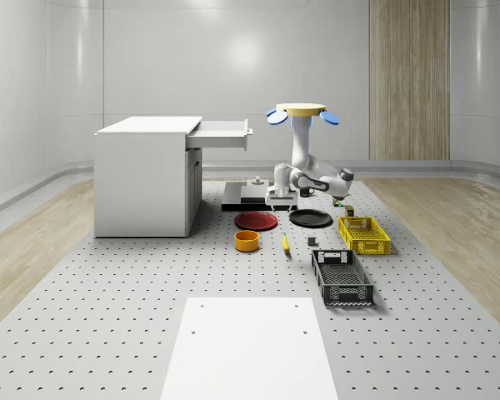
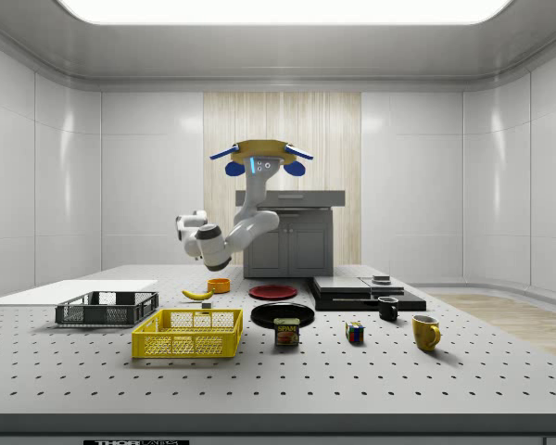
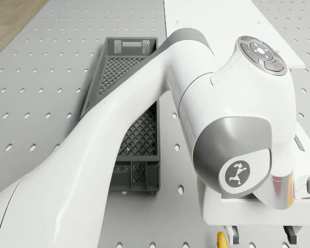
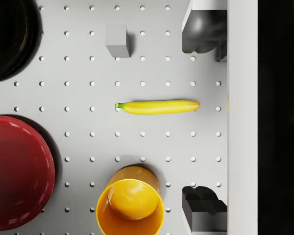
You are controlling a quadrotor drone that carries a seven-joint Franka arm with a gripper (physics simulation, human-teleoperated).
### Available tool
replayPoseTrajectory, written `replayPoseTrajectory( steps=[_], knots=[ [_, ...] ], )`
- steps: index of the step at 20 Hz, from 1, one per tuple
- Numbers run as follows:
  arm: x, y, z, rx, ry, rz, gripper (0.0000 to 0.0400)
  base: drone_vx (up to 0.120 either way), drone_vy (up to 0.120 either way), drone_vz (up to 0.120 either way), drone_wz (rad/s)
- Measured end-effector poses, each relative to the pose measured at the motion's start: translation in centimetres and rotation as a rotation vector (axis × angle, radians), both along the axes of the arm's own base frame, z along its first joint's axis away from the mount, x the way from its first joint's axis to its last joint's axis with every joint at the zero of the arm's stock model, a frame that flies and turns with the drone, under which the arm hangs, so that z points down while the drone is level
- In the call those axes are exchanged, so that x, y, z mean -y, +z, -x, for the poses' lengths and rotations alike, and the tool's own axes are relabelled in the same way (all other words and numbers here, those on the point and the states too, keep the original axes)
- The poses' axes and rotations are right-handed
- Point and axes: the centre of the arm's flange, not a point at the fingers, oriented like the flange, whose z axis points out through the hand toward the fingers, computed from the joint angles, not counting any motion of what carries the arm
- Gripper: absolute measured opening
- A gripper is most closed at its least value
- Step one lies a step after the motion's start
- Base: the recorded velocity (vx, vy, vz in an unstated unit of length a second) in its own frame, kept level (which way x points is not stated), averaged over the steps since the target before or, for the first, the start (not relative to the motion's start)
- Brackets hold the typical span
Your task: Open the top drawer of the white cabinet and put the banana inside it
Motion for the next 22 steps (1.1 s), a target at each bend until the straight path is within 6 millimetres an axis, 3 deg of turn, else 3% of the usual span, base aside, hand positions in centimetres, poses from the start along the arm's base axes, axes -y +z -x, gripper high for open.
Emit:
replayPoseTrajectory(
  steps=[6, 19, 22],
  knots=[
    [0.0, 0.0, 0.0, 0.0, 0.0, 0.0, 0.04, 0.0, 0.067, -0.12, 0.0],
    [0.01, 0.0, -0.01, 0.0, -0.001, 0.0, 0.04, 0.0, 0.0, -0.12, 0.0],
    [0.01, 0.49, 0.0, 0.0, -0.001, 0.0, 0.04, 0.0, 0.0, 0.0, 0.0]
  ],
)
